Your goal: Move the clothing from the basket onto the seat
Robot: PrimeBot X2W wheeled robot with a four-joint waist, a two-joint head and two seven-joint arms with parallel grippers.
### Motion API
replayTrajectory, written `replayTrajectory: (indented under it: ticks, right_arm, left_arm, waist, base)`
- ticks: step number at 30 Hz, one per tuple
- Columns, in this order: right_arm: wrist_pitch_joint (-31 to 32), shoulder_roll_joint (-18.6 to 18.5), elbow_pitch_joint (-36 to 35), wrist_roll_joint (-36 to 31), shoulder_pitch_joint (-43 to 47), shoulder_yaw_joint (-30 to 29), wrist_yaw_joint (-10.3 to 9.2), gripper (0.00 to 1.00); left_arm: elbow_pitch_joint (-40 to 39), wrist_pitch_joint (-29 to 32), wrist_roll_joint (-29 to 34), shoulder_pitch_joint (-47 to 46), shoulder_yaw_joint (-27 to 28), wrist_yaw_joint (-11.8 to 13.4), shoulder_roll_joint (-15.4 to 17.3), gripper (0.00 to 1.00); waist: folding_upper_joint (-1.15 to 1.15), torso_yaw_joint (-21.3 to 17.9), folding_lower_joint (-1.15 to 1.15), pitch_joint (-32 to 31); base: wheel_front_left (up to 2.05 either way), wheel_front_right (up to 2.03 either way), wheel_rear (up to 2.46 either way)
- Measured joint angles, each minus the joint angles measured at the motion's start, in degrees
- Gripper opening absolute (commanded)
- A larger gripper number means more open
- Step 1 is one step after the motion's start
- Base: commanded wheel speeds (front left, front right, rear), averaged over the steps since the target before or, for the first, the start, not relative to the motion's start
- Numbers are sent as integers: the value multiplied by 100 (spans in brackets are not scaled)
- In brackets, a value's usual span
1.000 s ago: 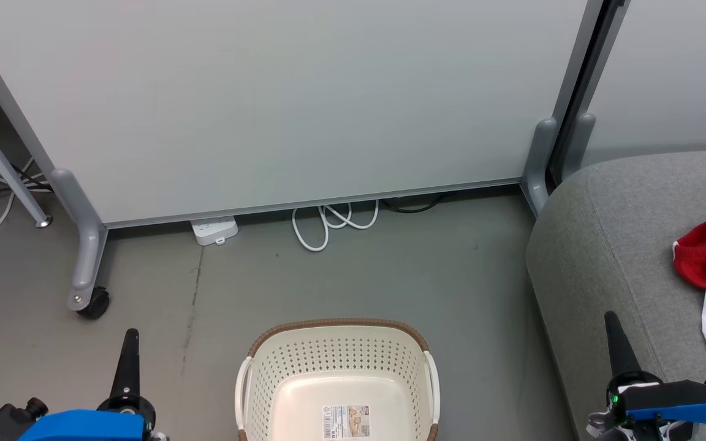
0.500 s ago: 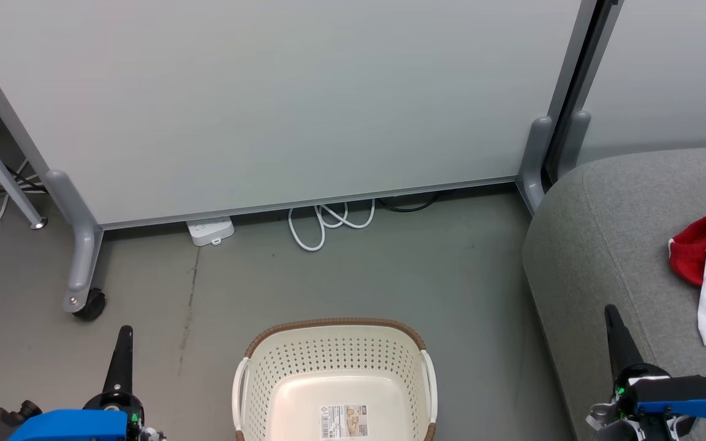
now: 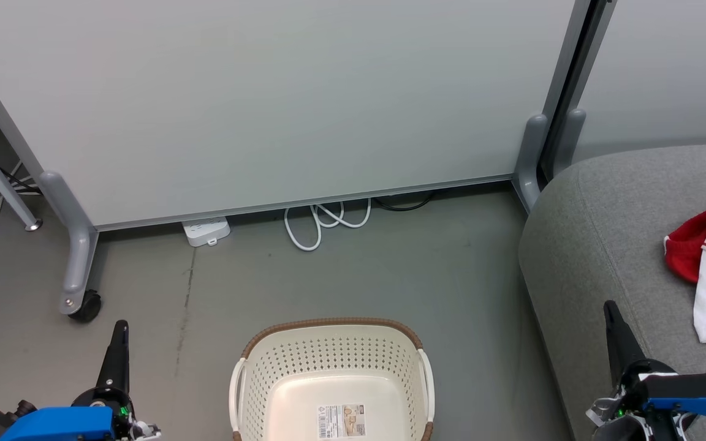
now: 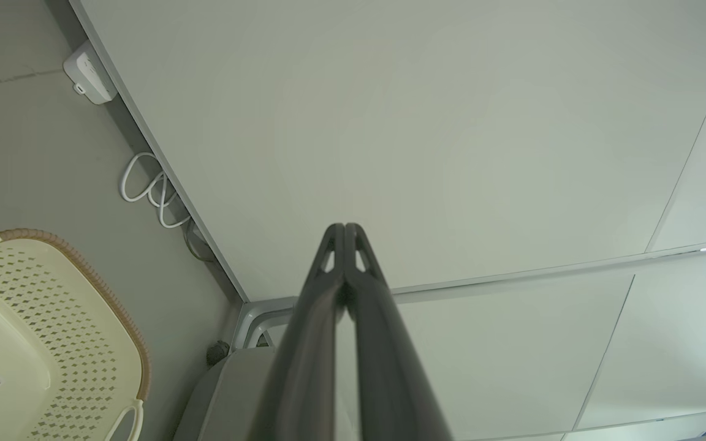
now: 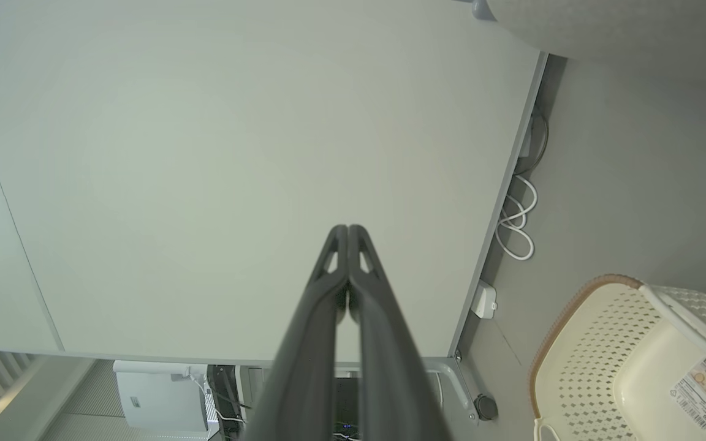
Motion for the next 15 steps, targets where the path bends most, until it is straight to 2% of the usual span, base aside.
replayTrajectory:
  ticks: [15]
  right_arm:
    - [186, 4, -27, 644, -97, -35, 0, 0]
  left_arm:
    - [-36, 167, -656, -27, 80, -8, 3, 0]
  waist:
    - [0, -56, 0, 12]
  base:
    - [0, 0, 0]
